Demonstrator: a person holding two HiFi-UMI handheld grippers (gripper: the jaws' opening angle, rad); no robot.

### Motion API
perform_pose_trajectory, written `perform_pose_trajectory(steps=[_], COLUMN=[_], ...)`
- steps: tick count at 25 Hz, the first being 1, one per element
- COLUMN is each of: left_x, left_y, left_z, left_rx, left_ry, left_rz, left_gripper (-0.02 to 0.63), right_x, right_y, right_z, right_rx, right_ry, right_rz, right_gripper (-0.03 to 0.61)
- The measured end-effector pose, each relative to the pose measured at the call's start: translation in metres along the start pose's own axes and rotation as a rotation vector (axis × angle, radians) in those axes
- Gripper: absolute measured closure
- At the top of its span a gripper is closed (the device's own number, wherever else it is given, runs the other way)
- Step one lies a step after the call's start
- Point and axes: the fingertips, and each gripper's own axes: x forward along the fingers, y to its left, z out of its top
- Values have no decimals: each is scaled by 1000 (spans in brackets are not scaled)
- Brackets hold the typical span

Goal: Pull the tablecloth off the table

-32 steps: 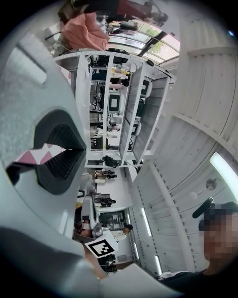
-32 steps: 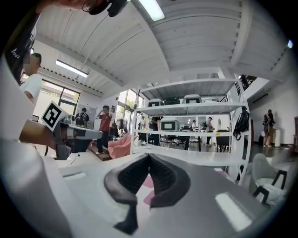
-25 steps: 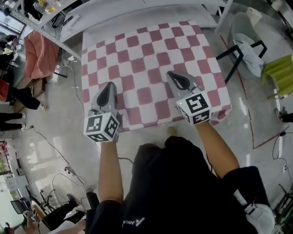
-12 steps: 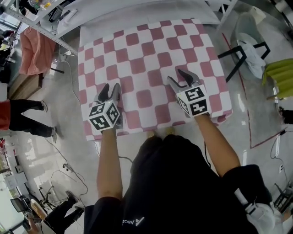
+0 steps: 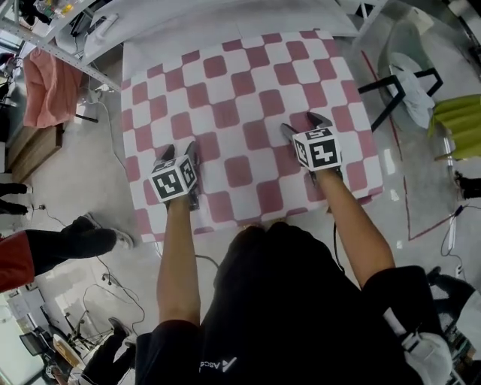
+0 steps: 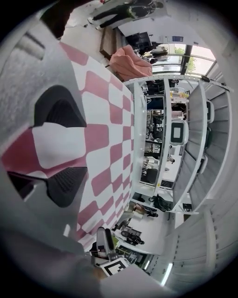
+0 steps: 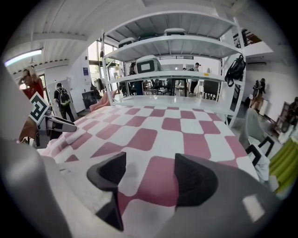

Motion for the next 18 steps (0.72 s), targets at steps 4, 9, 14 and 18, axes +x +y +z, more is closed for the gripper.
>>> perform_pose_trajectory(steps=[4,9,14,18], left_x=[15,28,30,32], left_y=[12,13,6,-1], left_z=[-16,-29,-24,-18], left_rx=[-4,-2,64,111], left_ry=[77,162,173,177], left_rz=[20,3,-4,-25], left_gripper=[357,353,393,459], right_x=[15,24,28,30], right_y=[-7,-10,-4,6], right_z=[-9,-22,-19,-16], right_rx=[5,37,6,-16], right_ry=[77,154,143,145], right_rz=[-22,-55,-45,-31], right_gripper=[253,247,285,376])
